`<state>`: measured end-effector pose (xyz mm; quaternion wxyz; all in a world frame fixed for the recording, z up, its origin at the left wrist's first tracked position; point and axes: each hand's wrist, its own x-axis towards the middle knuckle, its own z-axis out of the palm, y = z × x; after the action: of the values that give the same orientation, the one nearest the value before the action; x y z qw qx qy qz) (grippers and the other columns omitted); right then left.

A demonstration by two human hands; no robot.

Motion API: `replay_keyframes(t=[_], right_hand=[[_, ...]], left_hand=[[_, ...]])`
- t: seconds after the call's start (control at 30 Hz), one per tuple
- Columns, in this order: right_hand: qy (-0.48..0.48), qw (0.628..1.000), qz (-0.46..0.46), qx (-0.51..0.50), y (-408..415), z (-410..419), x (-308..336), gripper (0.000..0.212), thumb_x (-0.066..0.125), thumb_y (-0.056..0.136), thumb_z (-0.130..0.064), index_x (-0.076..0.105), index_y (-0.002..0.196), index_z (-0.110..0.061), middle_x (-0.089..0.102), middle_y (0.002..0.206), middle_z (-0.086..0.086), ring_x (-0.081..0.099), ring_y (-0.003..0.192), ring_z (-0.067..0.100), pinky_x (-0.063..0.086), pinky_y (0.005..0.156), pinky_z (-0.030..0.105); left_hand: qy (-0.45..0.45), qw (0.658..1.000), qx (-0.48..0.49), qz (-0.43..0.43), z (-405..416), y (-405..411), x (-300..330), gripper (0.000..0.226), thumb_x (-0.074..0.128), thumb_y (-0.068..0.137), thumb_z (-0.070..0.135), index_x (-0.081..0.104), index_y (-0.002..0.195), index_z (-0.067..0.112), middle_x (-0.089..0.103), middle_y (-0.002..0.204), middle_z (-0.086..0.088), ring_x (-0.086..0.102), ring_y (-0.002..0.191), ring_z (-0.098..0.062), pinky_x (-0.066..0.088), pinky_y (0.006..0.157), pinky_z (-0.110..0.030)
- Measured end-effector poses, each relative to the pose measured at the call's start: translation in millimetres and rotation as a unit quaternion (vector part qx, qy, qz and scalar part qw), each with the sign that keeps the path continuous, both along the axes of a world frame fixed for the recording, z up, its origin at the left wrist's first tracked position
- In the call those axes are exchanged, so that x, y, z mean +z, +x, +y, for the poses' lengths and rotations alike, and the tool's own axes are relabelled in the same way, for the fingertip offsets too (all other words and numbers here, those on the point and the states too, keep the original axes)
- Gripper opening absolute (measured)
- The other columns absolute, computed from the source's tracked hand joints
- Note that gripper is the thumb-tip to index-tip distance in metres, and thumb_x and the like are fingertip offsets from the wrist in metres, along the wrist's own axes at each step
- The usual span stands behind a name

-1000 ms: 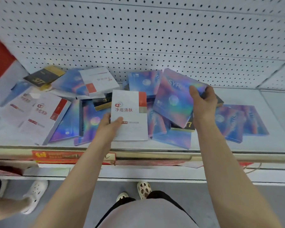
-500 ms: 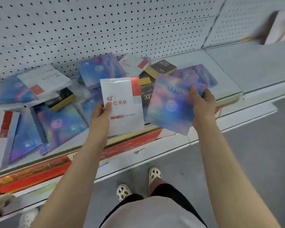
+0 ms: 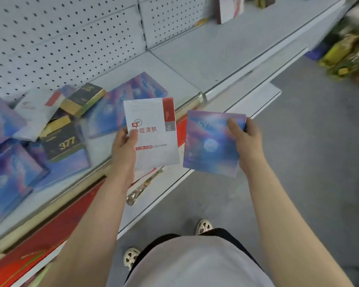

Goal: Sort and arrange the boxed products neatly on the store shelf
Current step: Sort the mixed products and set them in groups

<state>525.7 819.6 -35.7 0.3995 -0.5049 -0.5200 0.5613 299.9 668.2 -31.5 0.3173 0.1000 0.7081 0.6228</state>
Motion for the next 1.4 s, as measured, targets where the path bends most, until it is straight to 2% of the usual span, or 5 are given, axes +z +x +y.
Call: replay_keyframes(t=[0.27, 0.5, 0.83, 1.17, 1.4], right_hand=[[0.007, 0.998, -0.040, -0.057, 114, 126, 2, 0.009, 0.066, 0.091, -0.021, 0.061, 0.083, -0.021, 0.062, 0.068, -0.015, 0.053, 0.065, 0.005, 0.047, 0.062, 0.025], [-0.007, 0.992, -0.026, -0.120, 170, 237, -1, 0.003, 0.063, 0.093, -0.018, 0.063, 0.092, -0.015, 0.065, 0.082, -0.001, 0.058, 0.070, 0.008, 0.050, 0.062, 0.022], [0.005, 0.986, -0.028, -0.164, 219, 430, 26, 0.019, 0.062, 0.095, -0.018, 0.060, 0.103, -0.001, 0.063, 0.089, 0.005, 0.058, 0.078, 0.015, 0.051, 0.067, 0.028], [0.005, 0.994, -0.006, -0.113, 271, 652, 18, 0.021, 0.064, 0.092, -0.024, 0.062, 0.103, -0.006, 0.067, 0.093, 0.006, 0.063, 0.081, 0.018, 0.055, 0.075, 0.037], [0.035, 0.999, -0.018, -0.036, 289, 811, 33, 0.015, 0.066, 0.088, -0.029, 0.063, 0.096, -0.017, 0.066, 0.083, -0.005, 0.059, 0.073, 0.009, 0.050, 0.066, 0.025]], left_hand=[[0.003, 0.997, -0.071, -0.013, 153, 106, 6, 0.020, 0.048, 0.102, 0.029, 0.057, 0.117, 0.019, 0.071, 0.110, -0.002, 0.070, 0.096, -0.027, 0.057, 0.078, -0.043], [-0.008, 0.994, -0.105, -0.007, 286, 144, -3, 0.015, 0.048, 0.101, 0.028, 0.056, 0.109, 0.018, 0.069, 0.110, -0.008, 0.067, 0.100, -0.032, 0.055, 0.083, -0.050], [0.032, 0.989, -0.144, 0.019, 517, 183, 9, 0.015, 0.047, 0.099, 0.025, 0.055, 0.107, 0.015, 0.068, 0.092, 0.003, 0.067, 0.075, -0.012, 0.053, 0.056, -0.026], [0.027, 0.995, -0.090, 0.025, 714, 239, 6, 0.016, 0.047, 0.100, 0.027, 0.055, 0.109, 0.016, 0.070, 0.106, -0.004, 0.069, 0.092, -0.023, 0.058, 0.077, -0.040], [0.002, 0.999, -0.012, 0.035, 821, 276, -1, 0.015, 0.045, 0.101, 0.031, 0.056, 0.106, 0.021, 0.069, 0.095, 0.010, 0.068, 0.079, -0.008, 0.054, 0.061, -0.024]])
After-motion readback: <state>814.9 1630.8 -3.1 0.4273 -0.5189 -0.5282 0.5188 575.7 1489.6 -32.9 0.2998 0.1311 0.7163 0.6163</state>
